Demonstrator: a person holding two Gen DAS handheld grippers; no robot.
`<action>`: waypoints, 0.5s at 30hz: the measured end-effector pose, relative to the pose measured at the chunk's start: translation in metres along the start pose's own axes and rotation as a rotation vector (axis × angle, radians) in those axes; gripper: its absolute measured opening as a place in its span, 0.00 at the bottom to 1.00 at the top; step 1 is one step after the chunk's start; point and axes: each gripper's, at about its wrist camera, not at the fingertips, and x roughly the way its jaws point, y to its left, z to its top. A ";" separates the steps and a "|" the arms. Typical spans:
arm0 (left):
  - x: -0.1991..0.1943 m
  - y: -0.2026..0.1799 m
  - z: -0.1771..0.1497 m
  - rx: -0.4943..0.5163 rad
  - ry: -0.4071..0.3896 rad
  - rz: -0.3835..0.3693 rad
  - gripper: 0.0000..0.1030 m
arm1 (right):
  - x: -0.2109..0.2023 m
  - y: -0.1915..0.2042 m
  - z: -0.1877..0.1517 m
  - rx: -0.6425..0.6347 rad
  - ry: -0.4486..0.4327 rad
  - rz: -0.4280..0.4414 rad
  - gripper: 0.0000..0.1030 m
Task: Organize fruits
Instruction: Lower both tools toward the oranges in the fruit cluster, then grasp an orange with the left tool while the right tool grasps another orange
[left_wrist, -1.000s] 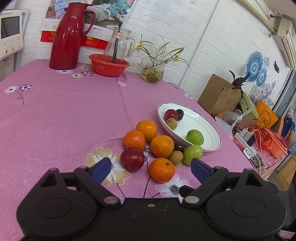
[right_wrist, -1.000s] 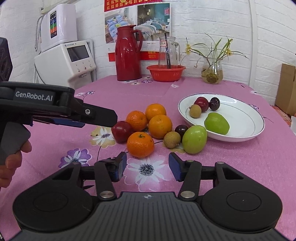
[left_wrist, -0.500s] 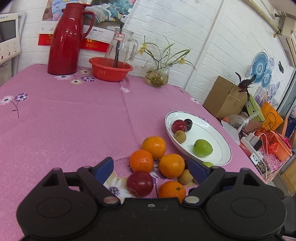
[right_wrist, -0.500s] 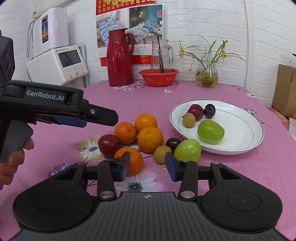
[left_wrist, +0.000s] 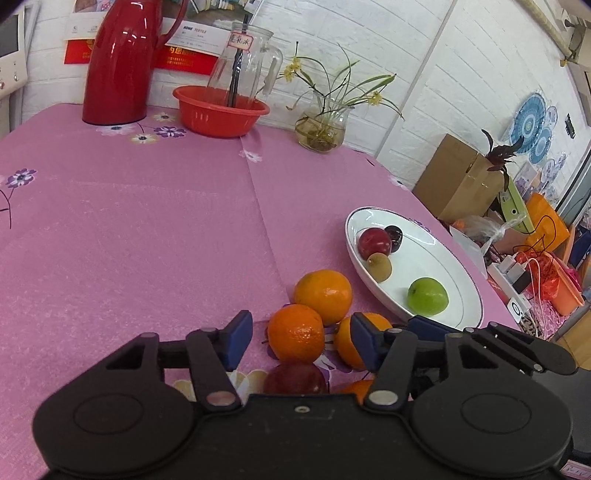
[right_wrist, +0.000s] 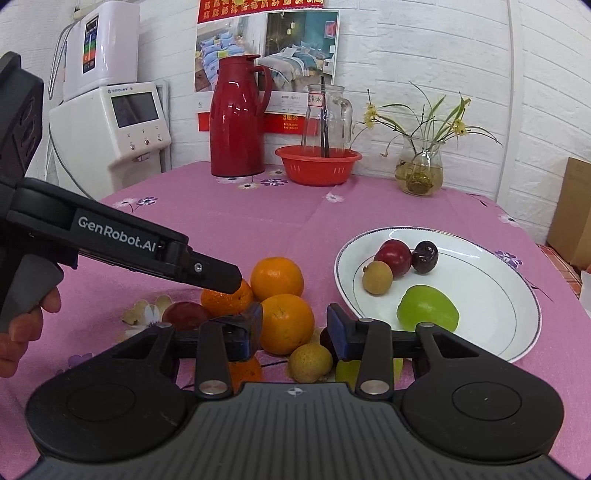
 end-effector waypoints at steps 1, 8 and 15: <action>0.002 0.001 0.001 -0.002 0.005 -0.002 1.00 | 0.001 -0.001 0.000 0.000 0.000 0.008 0.65; 0.012 0.004 0.002 -0.003 0.039 -0.026 1.00 | 0.010 0.000 0.000 0.007 0.032 0.046 0.67; 0.021 0.007 -0.002 0.004 0.069 -0.029 1.00 | 0.015 0.002 0.001 -0.014 0.044 0.050 0.71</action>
